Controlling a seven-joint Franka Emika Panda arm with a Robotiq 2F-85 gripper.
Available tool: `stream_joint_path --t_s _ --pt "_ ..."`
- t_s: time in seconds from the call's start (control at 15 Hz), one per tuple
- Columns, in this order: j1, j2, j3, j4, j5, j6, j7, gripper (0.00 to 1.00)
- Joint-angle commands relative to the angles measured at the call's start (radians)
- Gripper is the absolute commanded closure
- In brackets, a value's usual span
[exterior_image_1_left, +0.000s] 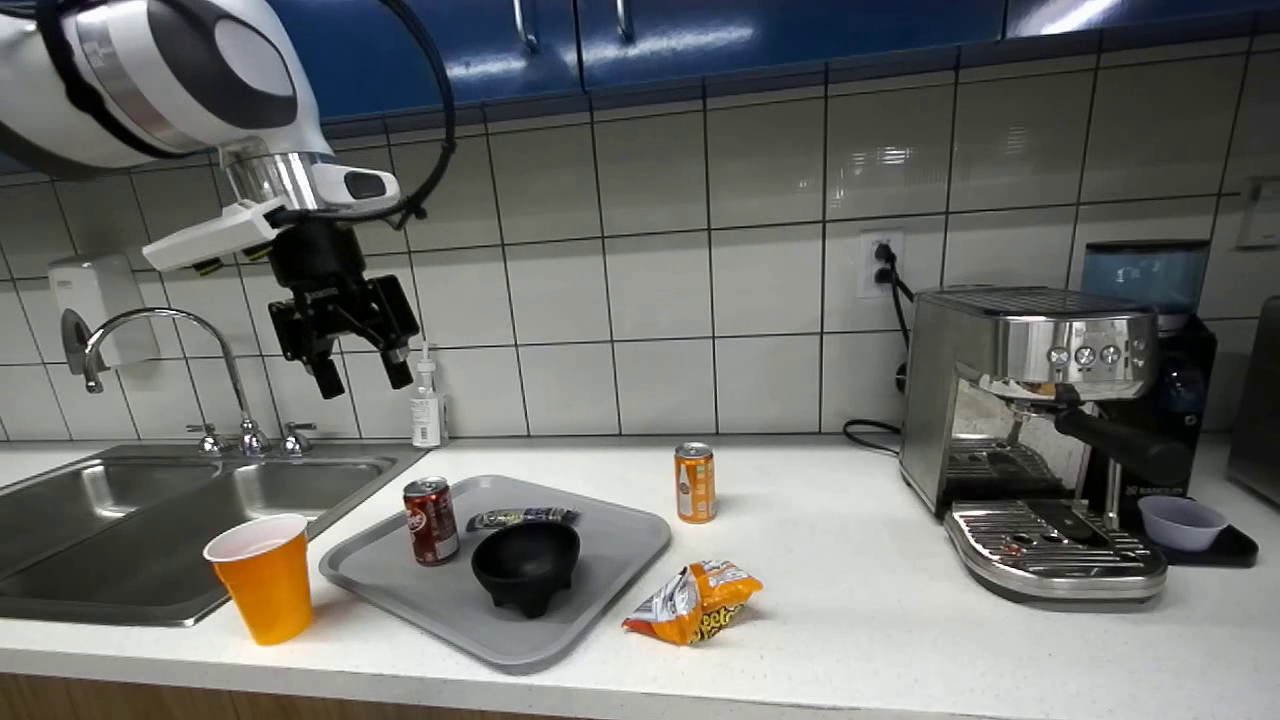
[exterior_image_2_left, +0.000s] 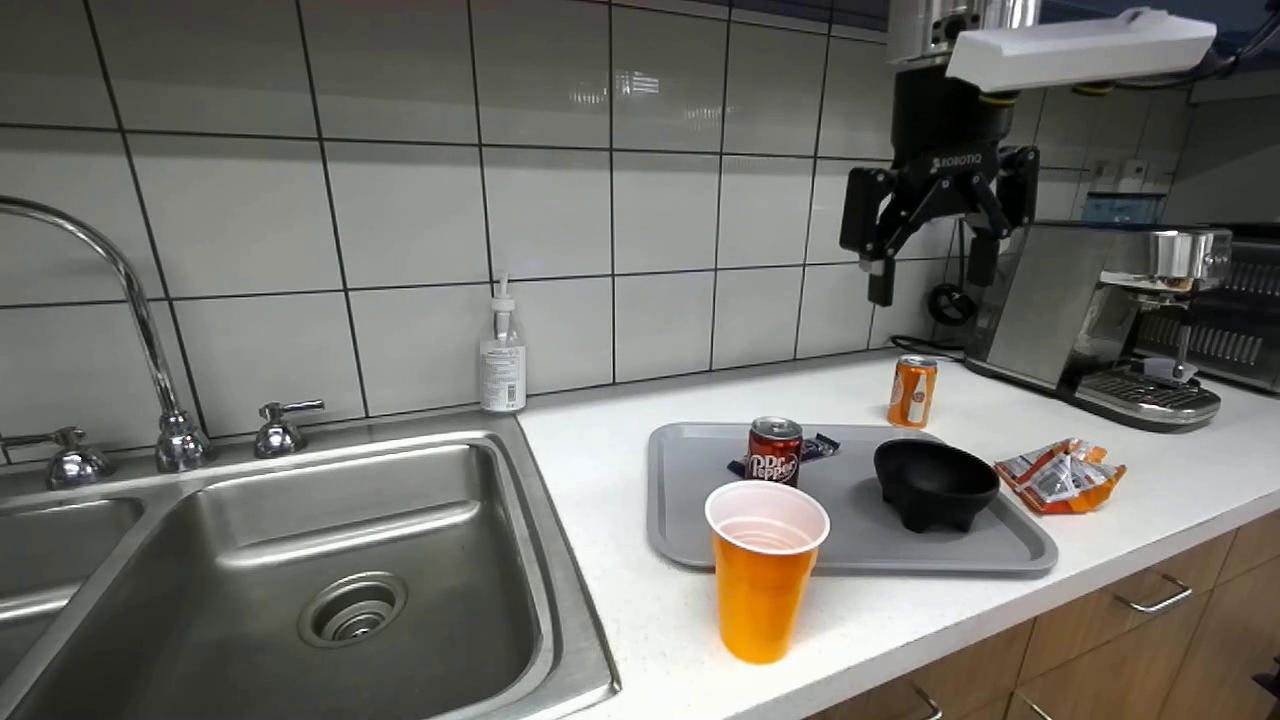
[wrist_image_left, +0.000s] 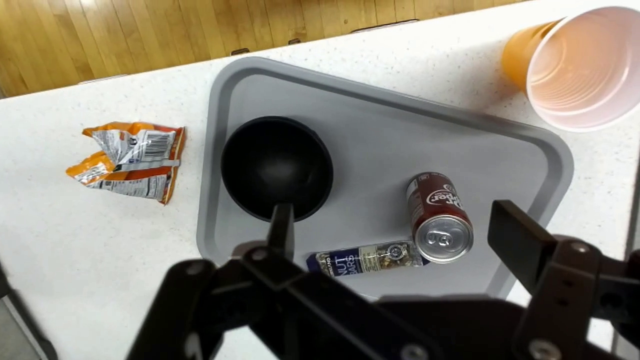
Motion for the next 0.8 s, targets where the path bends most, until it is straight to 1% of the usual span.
stream_joint_path --t_s 0.0,0.4,0.73 --pt "0.002 0.071 0.010 0.008 0.004 0.050 0.034 0.00" --pt "0.007 0.184 0.010 0.016 -0.018 0.136 0.057 0.00" --pt "0.020 0.264 0.005 0.024 -0.024 0.175 0.064 0.00"
